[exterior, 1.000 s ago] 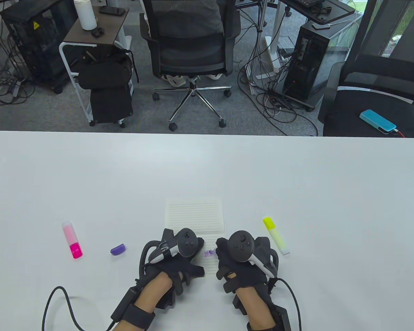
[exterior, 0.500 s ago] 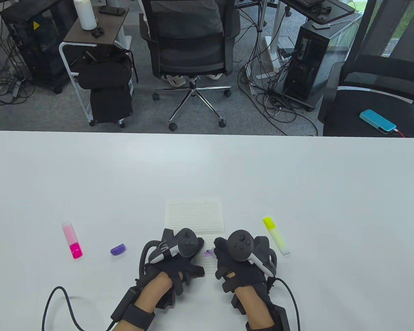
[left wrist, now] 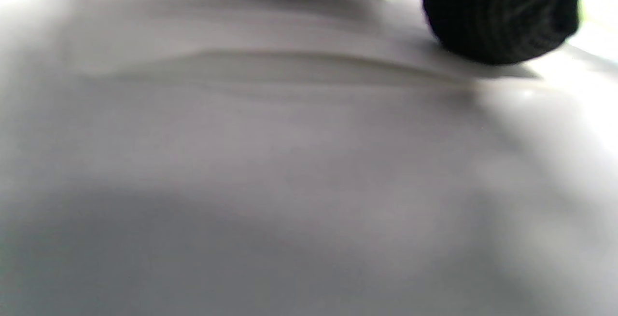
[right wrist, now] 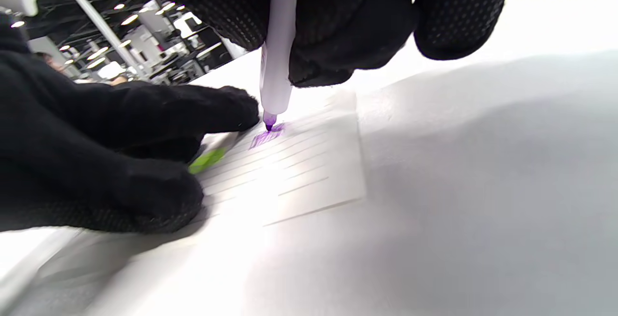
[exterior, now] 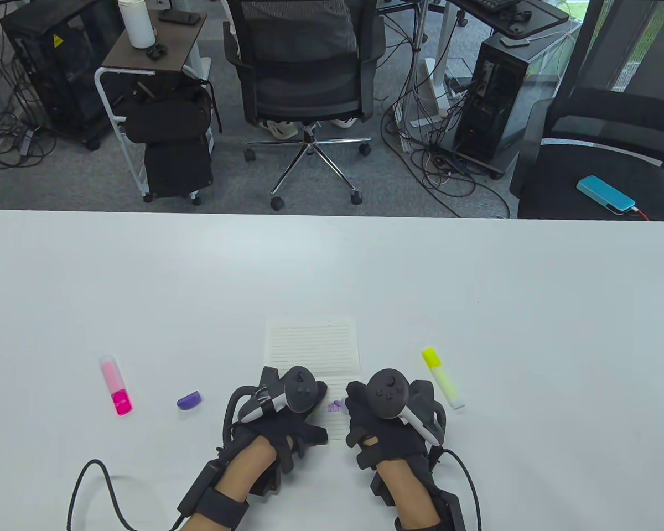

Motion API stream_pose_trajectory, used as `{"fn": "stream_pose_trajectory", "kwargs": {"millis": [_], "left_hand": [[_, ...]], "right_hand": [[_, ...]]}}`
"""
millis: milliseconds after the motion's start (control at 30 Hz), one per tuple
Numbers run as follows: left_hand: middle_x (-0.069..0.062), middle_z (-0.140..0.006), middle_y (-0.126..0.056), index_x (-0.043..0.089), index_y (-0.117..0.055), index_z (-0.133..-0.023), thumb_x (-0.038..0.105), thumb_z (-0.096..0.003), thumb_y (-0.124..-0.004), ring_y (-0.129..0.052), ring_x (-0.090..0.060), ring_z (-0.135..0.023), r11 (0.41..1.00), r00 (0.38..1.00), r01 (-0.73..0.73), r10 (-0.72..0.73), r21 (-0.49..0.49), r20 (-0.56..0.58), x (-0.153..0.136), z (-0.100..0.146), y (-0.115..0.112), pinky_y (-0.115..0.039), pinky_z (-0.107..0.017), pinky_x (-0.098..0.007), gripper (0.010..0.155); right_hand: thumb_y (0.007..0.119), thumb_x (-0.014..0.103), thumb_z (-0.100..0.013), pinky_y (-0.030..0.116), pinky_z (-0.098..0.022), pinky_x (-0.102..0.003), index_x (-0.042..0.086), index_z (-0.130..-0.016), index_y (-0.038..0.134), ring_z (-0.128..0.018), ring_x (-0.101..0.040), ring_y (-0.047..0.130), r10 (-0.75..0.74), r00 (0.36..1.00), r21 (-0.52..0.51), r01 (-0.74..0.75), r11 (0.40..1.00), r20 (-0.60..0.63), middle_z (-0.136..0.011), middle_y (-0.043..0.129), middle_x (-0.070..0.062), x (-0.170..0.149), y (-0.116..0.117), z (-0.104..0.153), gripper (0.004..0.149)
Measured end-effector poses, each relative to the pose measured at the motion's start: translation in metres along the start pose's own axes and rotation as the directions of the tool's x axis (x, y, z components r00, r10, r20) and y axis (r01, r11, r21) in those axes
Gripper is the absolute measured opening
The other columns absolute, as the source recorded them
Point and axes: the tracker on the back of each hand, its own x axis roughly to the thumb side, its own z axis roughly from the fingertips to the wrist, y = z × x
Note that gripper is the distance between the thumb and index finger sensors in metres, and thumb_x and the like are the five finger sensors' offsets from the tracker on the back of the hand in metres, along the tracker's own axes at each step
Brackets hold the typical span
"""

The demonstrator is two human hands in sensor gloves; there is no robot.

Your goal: Apply highlighter ink on paper

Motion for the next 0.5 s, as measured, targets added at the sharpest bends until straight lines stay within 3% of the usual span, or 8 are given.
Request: {"fn": "stream_pose_trajectory", "kwargs": {"millis": [500], "left_hand": [[0.002,-0.1,-0.043,0.043,-0.038,-0.109,0.064,-0.0389,-0.081,-0.04,-0.027,-0.09,1.0,1.0,-0.001,0.001,0.001,0.0,0.0,0.0001,-0.0002,-0.037,-0.073,-0.059,0.085]], "right_hand": [[0.074,0.033,-0.066,0.071,-0.059,-0.058,0.016,-0.103,0.073,-0.047,-0.028,0.091,-0.004,0.998,-0.012,0.004,1.0,-0.062,-0.079,0.089,-0.016,-0.0028,-0.0042,0.001,0.041]]}}
